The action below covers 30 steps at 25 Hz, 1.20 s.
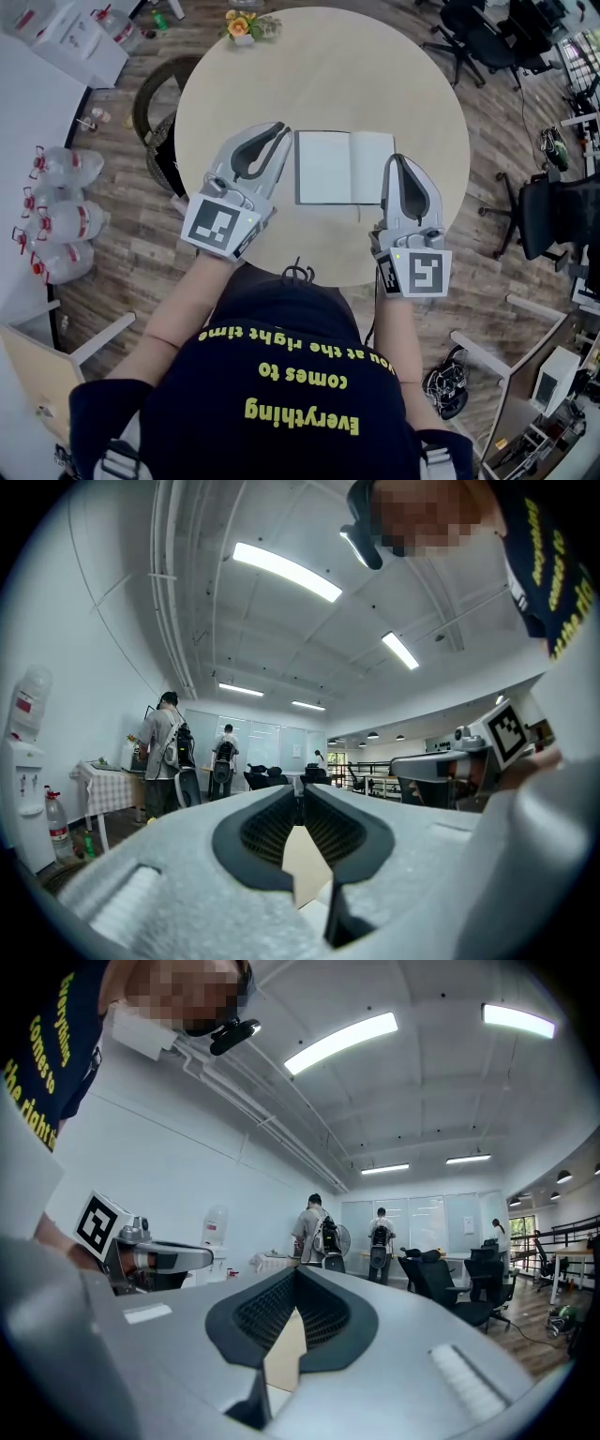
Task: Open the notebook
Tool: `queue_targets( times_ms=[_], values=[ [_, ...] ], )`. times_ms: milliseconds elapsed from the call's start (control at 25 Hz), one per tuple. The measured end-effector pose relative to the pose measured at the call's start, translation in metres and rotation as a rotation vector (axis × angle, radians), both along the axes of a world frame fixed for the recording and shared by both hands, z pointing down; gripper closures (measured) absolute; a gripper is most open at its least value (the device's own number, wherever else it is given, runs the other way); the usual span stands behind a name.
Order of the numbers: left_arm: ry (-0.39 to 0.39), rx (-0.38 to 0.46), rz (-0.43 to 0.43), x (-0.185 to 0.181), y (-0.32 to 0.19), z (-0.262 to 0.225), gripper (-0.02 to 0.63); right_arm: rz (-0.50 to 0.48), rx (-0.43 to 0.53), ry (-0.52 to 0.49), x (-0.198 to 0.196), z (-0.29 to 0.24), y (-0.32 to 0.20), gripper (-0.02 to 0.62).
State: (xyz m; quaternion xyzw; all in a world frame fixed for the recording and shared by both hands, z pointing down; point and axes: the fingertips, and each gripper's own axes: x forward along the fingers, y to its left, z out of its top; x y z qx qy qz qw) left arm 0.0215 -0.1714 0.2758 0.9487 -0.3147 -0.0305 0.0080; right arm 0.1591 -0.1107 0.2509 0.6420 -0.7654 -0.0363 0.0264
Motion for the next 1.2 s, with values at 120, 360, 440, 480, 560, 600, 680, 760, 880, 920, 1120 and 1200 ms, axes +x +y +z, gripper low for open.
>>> queue_targets(
  times_ms=[120, 360, 440, 480, 560, 600, 680, 760, 880, 920, 1120, 1200],
  values=[
    [-0.002, -0.002, -0.002, -0.0009, 0.0008, 0.0012, 0.572, -0.003, 0.002, 0.003, 0.0000, -0.0002, 0.0003, 0.583],
    [-0.005, -0.005, -0.003, -0.0024, 0.0014, 0.0039, 0.574, -0.007, 0.001, 0.001, -0.0022, 0.0006, -0.0002, 0.583],
    [-0.006, -0.005, -0.002, -0.0006, 0.0019, 0.0045, 0.574, -0.008, 0.001, 0.000, -0.0005, 0.0008, 0.0002, 0.583],
    [-0.007, -0.007, -0.004, 0.0001, 0.0019, 0.0049, 0.574, -0.008, 0.001, -0.001, 0.0003, 0.0010, 0.0005, 0.583],
    [-0.012, -0.013, -0.010, 0.0010, 0.0013, 0.0053, 0.574, -0.008, 0.001, -0.002, 0.0018, 0.0013, 0.0007, 0.583],
    [-0.013, -0.015, -0.013, 0.0012, 0.0010, 0.0053, 0.575, -0.008, 0.001, -0.002, 0.0024, 0.0014, 0.0007, 0.583],
    [-0.011, -0.010, -0.010, 0.0020, 0.0009, 0.0055, 0.578, -0.006, 0.002, -0.002, 0.0031, 0.0010, 0.0006, 0.584],
    [-0.010, -0.008, -0.008, 0.0021, 0.0005, 0.0060, 0.578, -0.004, 0.008, 0.003, 0.0031, 0.0001, 0.0007, 0.583],
    [-0.011, -0.008, -0.011, 0.0012, -0.0004, 0.0069, 0.581, -0.004, 0.016, 0.011, 0.0018, -0.0002, 0.0009, 0.583],
    [-0.011, -0.009, -0.014, 0.0010, -0.0007, 0.0072, 0.586, -0.004, 0.016, 0.013, 0.0016, 0.0001, 0.0008, 0.584],
    [-0.017, -0.016, -0.025, 0.0008, -0.0015, 0.0094, 0.590, 0.004, 0.025, 0.009, 0.0043, -0.0013, 0.0028, 0.583],
    [-0.018, -0.018, -0.027, 0.0004, -0.0020, 0.0096, 0.594, 0.014, 0.035, 0.008, 0.0063, -0.0037, 0.0041, 0.583]
  ],
)
